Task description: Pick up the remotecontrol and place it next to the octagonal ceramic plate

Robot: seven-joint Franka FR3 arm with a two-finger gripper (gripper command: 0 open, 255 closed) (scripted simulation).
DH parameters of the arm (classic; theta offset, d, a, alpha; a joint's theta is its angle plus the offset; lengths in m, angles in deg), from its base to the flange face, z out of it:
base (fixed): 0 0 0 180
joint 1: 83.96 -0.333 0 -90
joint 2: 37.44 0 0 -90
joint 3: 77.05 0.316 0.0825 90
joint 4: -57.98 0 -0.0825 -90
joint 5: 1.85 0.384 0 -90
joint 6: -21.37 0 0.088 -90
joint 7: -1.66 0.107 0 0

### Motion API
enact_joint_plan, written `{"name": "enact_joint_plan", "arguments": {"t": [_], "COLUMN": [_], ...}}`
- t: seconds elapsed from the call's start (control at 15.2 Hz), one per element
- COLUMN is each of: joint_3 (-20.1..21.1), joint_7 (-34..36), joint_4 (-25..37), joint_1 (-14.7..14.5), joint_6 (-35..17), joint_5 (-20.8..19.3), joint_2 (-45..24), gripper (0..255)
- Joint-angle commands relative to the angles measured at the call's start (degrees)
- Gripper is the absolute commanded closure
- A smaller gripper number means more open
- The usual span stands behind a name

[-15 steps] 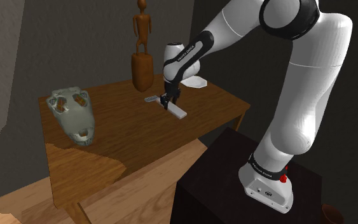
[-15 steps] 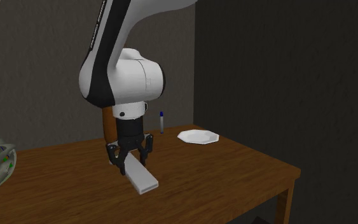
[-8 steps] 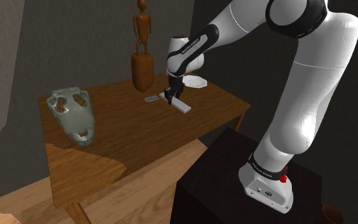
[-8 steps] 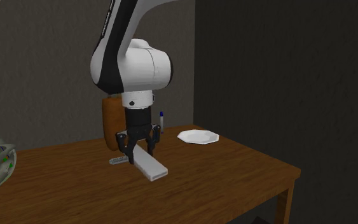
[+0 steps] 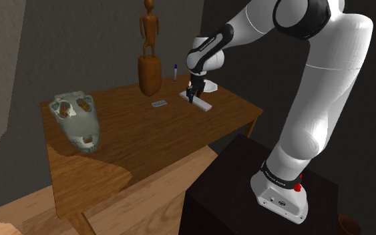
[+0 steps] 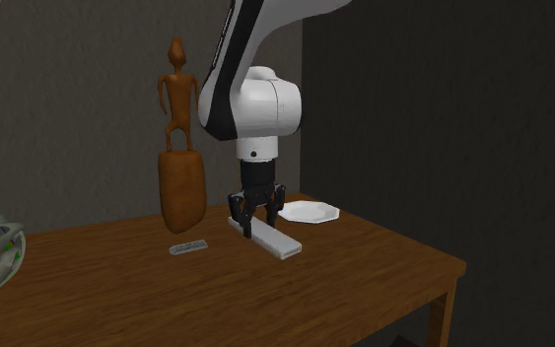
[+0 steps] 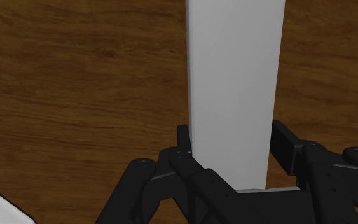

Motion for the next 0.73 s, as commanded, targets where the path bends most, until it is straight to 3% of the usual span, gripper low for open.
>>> {"name": "enact_joint_plan", "arguments": {"t": [0.0,0.66], "joint_3": [-0.9,-4.2], "joint_7": [-3.3,-17.5], "joint_4": [1.5,12.4], "joint_1": [1.9,11.2], "joint_6": [0.3,4.0], "joint_5": [0.6,4.0], "joint_2": [-1.2,-8.7], "gripper": [255,255]}}
